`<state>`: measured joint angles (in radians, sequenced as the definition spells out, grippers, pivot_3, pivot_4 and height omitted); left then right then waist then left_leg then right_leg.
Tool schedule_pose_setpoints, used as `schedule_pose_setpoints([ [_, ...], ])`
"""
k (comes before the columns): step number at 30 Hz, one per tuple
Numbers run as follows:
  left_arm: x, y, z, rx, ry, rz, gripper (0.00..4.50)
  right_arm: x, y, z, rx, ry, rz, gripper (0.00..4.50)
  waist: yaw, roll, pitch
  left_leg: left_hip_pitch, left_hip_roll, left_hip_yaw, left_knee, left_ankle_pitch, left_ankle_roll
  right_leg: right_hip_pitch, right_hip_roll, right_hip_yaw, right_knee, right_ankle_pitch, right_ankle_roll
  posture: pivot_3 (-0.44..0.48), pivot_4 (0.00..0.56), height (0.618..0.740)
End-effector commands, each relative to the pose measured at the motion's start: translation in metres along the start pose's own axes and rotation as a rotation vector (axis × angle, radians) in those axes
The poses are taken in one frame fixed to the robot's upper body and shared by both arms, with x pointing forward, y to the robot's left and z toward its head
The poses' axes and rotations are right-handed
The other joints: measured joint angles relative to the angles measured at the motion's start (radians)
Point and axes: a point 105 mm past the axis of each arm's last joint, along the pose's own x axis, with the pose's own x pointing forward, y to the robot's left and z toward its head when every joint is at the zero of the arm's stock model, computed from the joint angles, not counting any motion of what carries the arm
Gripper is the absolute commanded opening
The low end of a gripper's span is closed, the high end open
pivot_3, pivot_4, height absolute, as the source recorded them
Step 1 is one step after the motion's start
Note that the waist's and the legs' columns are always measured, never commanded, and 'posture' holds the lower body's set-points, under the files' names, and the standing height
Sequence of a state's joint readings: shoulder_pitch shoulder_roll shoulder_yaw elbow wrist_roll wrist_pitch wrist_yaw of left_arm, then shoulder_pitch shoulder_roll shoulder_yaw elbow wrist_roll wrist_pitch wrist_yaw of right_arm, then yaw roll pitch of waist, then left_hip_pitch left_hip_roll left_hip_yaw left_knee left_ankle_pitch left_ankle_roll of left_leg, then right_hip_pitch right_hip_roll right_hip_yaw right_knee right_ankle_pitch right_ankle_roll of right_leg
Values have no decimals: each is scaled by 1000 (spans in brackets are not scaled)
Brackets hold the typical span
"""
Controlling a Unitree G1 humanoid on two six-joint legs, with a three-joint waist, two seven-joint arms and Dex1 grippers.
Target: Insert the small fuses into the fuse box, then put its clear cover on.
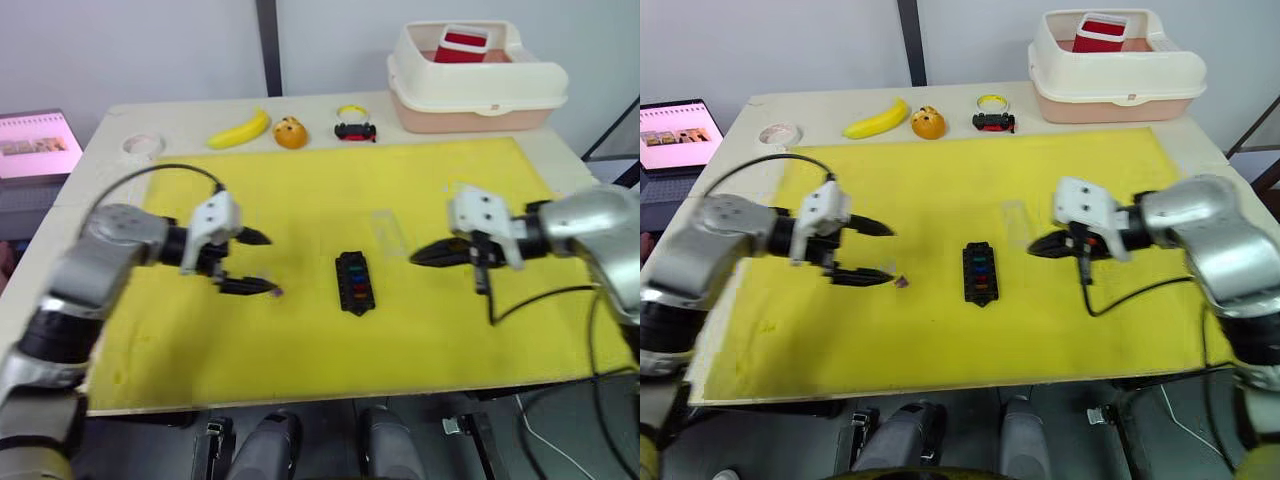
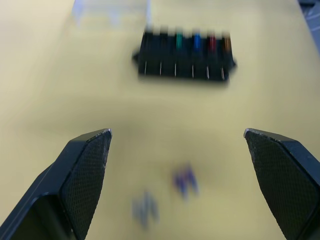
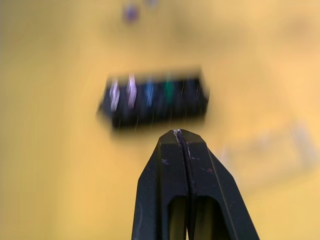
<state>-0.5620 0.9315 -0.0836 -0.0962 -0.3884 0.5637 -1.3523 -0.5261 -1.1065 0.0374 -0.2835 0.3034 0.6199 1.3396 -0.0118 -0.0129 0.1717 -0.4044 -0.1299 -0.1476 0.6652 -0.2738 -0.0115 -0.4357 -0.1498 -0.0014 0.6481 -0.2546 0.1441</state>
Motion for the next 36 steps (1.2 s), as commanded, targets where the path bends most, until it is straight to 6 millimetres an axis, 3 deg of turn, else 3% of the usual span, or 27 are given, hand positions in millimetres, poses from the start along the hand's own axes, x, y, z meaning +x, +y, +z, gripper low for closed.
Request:
schedule_pose_setpoints([
  [1, -36, 1, -2, -13, 32, 38, 4500, -31, 3, -2, -51, 48, -48, 552, 0, 0, 0, 0, 0, 0, 0, 0, 0, 0, 0, 0, 0, 0, 0, 0, 150, 740],
  [5, -67, 6, -27, -74, 122, 113, 4500, -59, 4, -18, 1, 117, -89, 2333, 0, 1, 1, 2, 1, 1, 0, -1, 1, 2, 0, 0, 0, 0, 0, 0, 150, 740],
  [9, -81, 6, -40, -99, 159, 137, 4500, -76, 5, -30, 34, 163, -121, 4368, 1, 1, 1, 2, 1, 2, 0, -1, 1, 2, 0, 0, 0, 0, 0, 0, 150, 740],
  [17, -96, 7, -49, -114, 190, 167, 4500, -104, 7, -48, 91, 234, -196, 4443, 0, 2, 1, 2, 1, 2, 0, -1, 2, 2, 0, 0, 0, 0, 0, 0, 150, 740],
  [23, -83, 6, -48, -102, 174, 144, 4500, -95, 9, -43, 69, 205, -189, 4443, 0, 2, 1, 2, 1, 3, 0, -1, 2, 2, 0, 1, 0, 0, 0, 0, 150, 740],
  [28, -58, 6, -42, -122, 95, 95, 4500, -72, 5, -19, 5, 110, -174, 4443, 0, 2, 1, 2, 1, 3, 0, -1, 1, 2, 0, 1, 0, 0, 0, 0, 150, 740],
  [32, -28, 6, -38, -228, 3, 27, 4500, -41, 3, 18, -54, -37, -122, 4443, -1, 2, 1, 1, 1, 3, 0, -1, 1, 2, 0, 1, 0, 0, 0, 0, 150, 740],
  [36, -12, 5, -36, -366, -45, -48, 4500, -17, 5, 47, -102, -124, -71, 4443, -2, 2, 1, 0, 1, 2, 1, -1, 1, 0, 0, 1, 0, 0, 0, 0, 150, 740],
])
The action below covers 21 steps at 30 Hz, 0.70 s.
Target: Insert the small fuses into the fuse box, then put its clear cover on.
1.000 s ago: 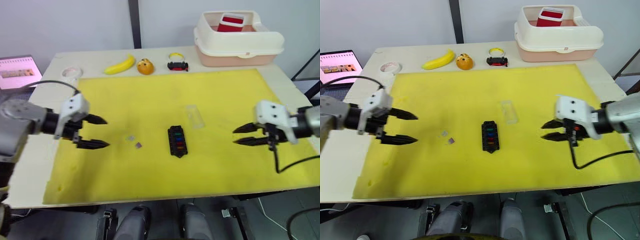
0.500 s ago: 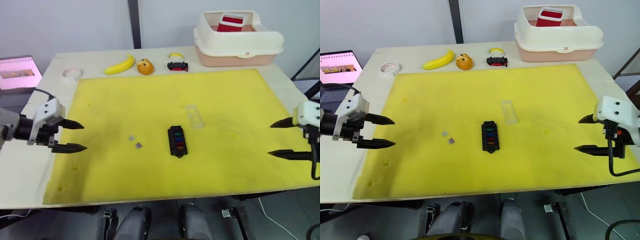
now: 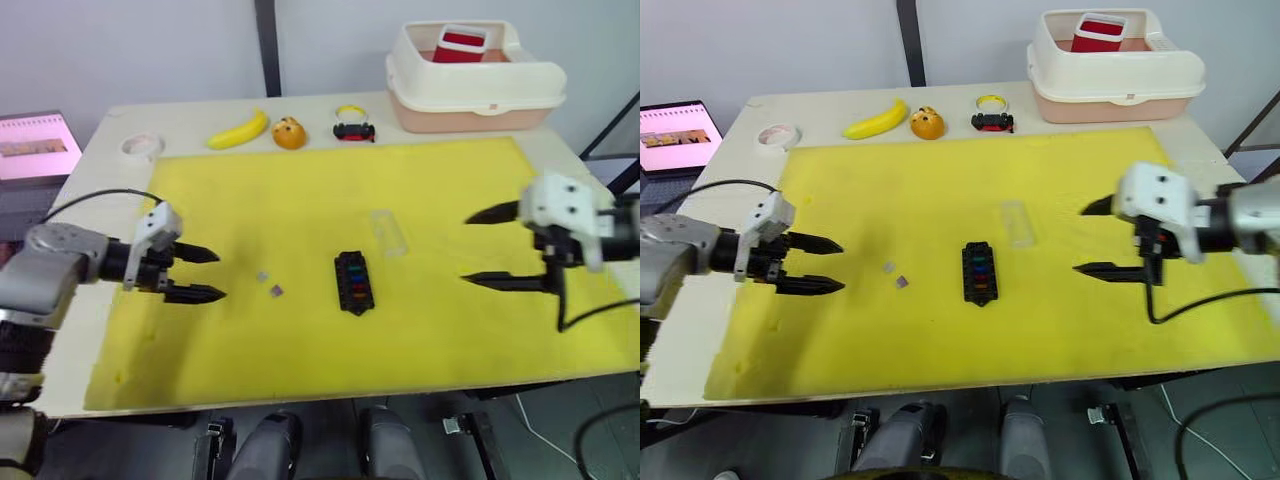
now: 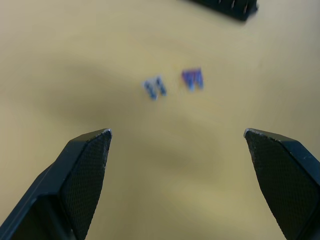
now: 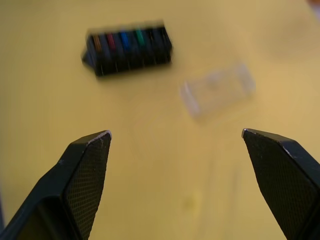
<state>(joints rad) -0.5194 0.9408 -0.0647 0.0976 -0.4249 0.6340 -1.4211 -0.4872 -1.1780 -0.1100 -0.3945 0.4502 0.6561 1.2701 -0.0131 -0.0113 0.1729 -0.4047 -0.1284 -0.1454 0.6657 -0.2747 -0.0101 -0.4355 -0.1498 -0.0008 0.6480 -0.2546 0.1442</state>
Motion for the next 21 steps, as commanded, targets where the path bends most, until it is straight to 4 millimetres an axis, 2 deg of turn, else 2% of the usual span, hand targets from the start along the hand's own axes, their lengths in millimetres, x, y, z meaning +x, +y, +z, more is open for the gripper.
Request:
schedule_pose_setpoints([
  [1, 4, -2, 6, -118, -30, -61, 4500, 17, 3, 26, -53, -71, 26, 4443, -3, 0, 0, 0, 0, 0, 0, 0, 0, 0, 0, 0, 0, 0, 0, 0, 150, 740],
  [5, 16, 0, 7, -281, -51, -129, 4500, 39, 5, 48, -88, -144, 56, 4443, -1, 0, 0, 0, 0, 0, 1, 0, 0, 0, 0, 0, 1, 0, 0, 0, 150, 740],
  [8, 20, 5, 9, -387, -70, -151, 4500, 48, 6, 56, -95, -165, 64, 4443, 2, 0, 0, -1, -1, 0, 1, 0, 0, 0, 0, 0, 1, 0, 0, 0, 150, 740],
  [11, 22, 11, 9, -472, -87, -150, 3630, 51, 8, 57, -91, -167, 69, 4500, 1, -1, 0, -1, -1, -1, 2, 0, 0, -1, 0, 0, 1, 0, 0, 0, 150, 740],
  [13, 24, 13, 11, -542, -106, -155, 2716, 52, 10, 56, -89, -162, 73, 4500, -1, -1, 0, -1, -1, -1, 2, 0, 0, -1, 0, 0, 1, 0, 0, 0, 150, 740],
  [21, 35, 26, 1, -740, -115, -138, 2716, 53, 13, 53, -79, -149, 76, 4500, -2, -1, 0, -1, -1, -1, 2, 0, 0, -2, 0, 0, 2, 0, 0, 0, 150, 740],
])
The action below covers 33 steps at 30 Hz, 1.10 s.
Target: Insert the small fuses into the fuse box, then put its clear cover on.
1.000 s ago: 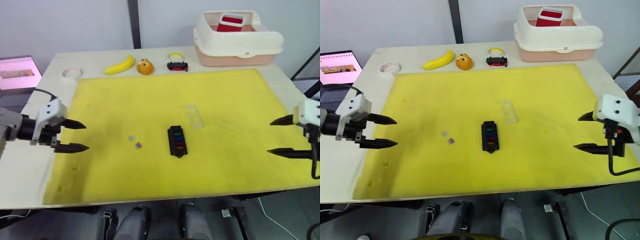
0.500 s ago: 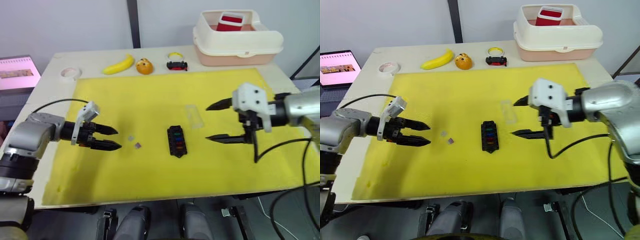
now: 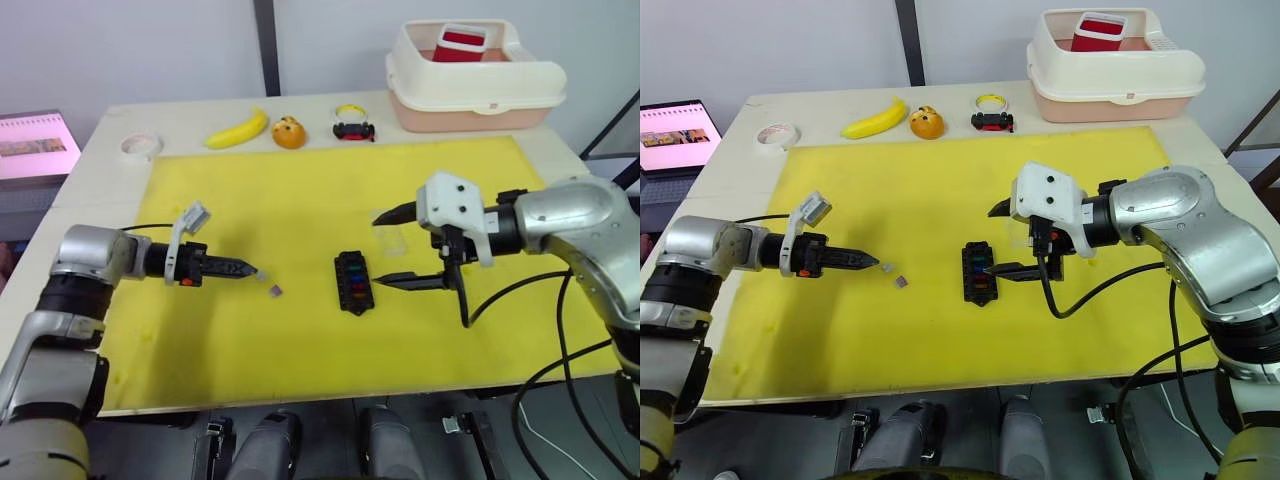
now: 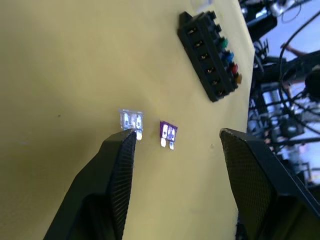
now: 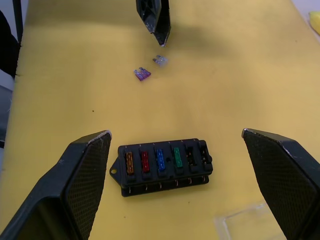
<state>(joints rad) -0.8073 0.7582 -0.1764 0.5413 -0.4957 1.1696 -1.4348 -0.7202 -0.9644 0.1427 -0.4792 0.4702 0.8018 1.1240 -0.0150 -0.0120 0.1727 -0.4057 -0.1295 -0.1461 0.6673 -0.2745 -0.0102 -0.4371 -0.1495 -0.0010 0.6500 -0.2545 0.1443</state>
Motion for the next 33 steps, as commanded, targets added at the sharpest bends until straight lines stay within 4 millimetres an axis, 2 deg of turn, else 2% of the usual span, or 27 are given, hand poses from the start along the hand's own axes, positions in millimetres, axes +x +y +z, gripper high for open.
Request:
schedule_pose_setpoints([
  [1, 1, 2, 6, -28, -16, 9, 2716, -4, 2, 8, -43, -7, -14, 4500, 0, 0, 0, 0, 0, 0, 0, 0, 0, 0, 0, 0, 0, 0, 0, 0, 150, 740],
  [10, 12, 20, -4, -56, 19, 36, 2716, -2, 4, 7, -42, 1, -8, 4500, 2, 0, 0, 0, 0, 0, 0, 0, 0, 0, 0, 0, 0, 0, 0, 0, 150, 740],
  [21, 21, 12, -9, -42, 56, -48, 2716, -2, 5, 8, -39, 4, -7, 4500, 3, 0, 0, 0, 0, 0, 1, 0, 0, 0, 0, 0, 0, 0, 0, 0, 150, 740],
  [33, 24, 16, -17, -30, 85, -47, 2716, -1, 6, 6, -35, 12, -6, 4500, 3, 0, -1, 0, 0, 0, 1, 0, 0, 0, 0, 0, 0, 0, 0, 0, 150, 740],
])
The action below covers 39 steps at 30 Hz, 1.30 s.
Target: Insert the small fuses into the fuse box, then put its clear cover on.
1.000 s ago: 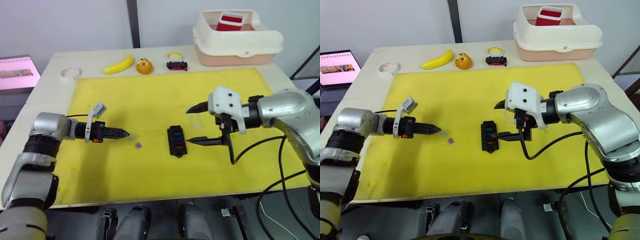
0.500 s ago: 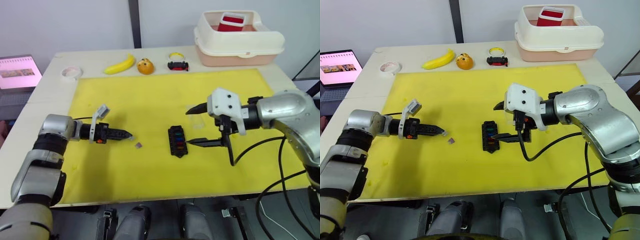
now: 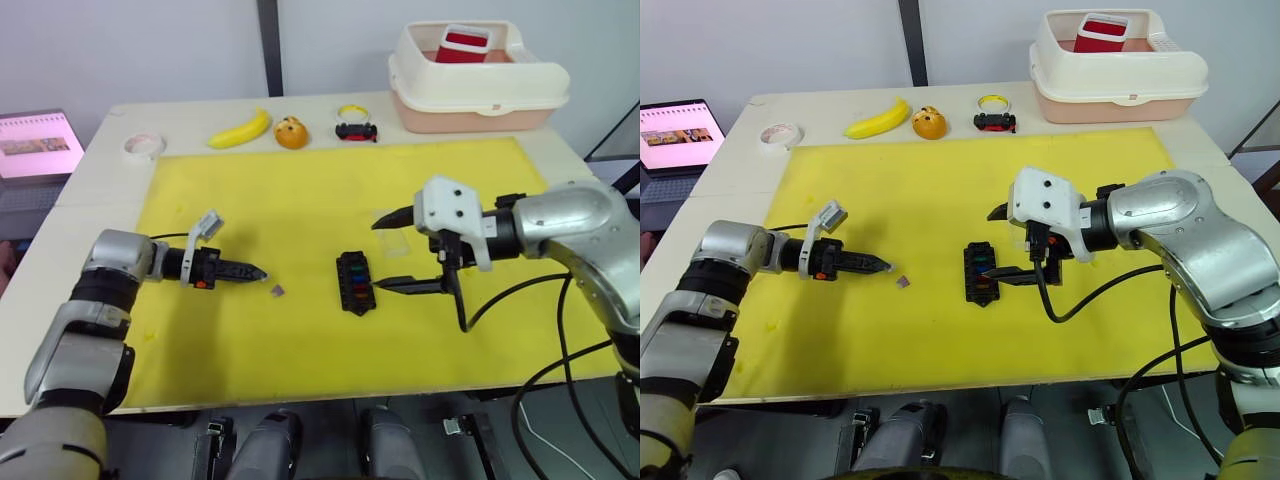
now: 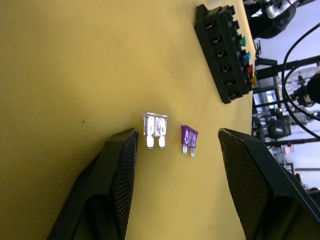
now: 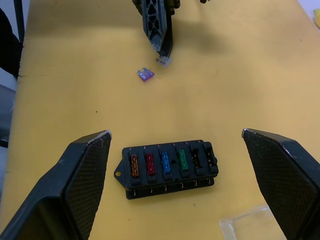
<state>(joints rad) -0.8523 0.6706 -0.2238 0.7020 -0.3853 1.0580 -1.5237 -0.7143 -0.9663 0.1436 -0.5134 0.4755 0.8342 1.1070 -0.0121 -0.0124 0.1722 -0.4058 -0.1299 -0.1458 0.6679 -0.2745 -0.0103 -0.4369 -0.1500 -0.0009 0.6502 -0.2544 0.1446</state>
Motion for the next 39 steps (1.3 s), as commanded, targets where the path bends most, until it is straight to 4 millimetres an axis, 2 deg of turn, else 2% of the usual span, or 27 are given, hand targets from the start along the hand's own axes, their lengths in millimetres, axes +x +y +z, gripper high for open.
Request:
schedule_pose_setpoints([
  [1, 7, 4, -11, -22, 42, -7, 2716, -2, 2, 5, -39, 2, -6, 4500, 0, 0, 0, 0, 0, 0, 0, 0, 0, 0, 0, 0, 0, 0, 0, 0, 150, 740],
  [4, 8, 6, -13, -21, 43, 2, 2716, -2, 2, 5, -39, 0, -3, 4500, 0, 0, 0, 0, 0, 0, 0, 0, 0, 0, 0, 0, 0, 0, 0, 0, 150, 740],
  [7, 8, 12, -16, -15, 47, 37, 1901, -1, 3, 6, -40, -2, 0, 4500, 0, 0, 0, 0, 0, 0, 0, 0, 0, 0, 0, 0, 0, 0, 0, 0, 150, 740],
  [8, 7, 14, -16, -18, 44, 47, 1270, -1, 3, 6, -41, -3, 1, 4500, -1, 0, 0, 0, 0, 0, 0, 0, 0, 0, 0, 0, 0, 0, 0, 0, 150, 740],
  [11, 5, 18, -17, -25, 35, 63, 34, 0, 3, 6, -41, -4, 2, 4500, -1, 0, 0, 0, 0, 0, 0, 0, 0, 0, 0, 0, 0, 0, 0, 0, 150, 740],
  [16, 0, 22, -19, -31, 28, 76, 34, 1, 4, 6, -41, -6, 3, 4500, -1, 0, -1, 0, 0, 0, 0, 0, 0, 0, 0, 0, 0, 0, 0, 0, 150, 740],
  [20, -6, 11, -11, 7, -4, 37, 34, 2, 5, 6, -38, -9, 4, 4500, -2, 0, -1, 0, 0, 0, 0, 0, 0, 0, 0, 0, 0, 0, 0, 0, 150, 740],
  [24, -15, -16, 9, 133, -74, -32, 34, 3, 8, 7, -25, -20, 3, 4500, -6, 0, -1, 0, 1, 0, 0, 0, 0, -1, 0, 0, 1, 0, 0, 0, 150, 740],
  [28, -20, -54, 23, 288, -130, -110, 34, 4, 12, 8, -4, -38, 7, 4500, -3, 0, 0, -2, 1, 0, 0, 0, 0, -2, 0, 0, 1, 0, 0, 0, 150, 740],
  [33, -16, -101, 27, 492, -149, -216, 34, 10, 17, 21, 59, -123, 31, 4500, -2, 0, 0, -1, 1, 0, 0, 0, 0, -2, 0, 0, 1, 0, 0, 0, 150, 740],
  [36, -6, -119, 25, 615, -159, -256, 34, 11, 12, 35, 179, -208, 41, 4500, -2, 0, 0, -1, 1, 0, 0, 0, 0, -2, 0, 0, 1, 0, 0, 0, 150, 740],
  [39, 4, -132, 25, 723, -180, -275, 34, 8, 3, 40, 314, -260, 26, 4500, -1, 0, 0, -1, 1, 0, 0, 0, 0, -2, 0, 0, 0, 1, -1, 0, 150, 740],
])
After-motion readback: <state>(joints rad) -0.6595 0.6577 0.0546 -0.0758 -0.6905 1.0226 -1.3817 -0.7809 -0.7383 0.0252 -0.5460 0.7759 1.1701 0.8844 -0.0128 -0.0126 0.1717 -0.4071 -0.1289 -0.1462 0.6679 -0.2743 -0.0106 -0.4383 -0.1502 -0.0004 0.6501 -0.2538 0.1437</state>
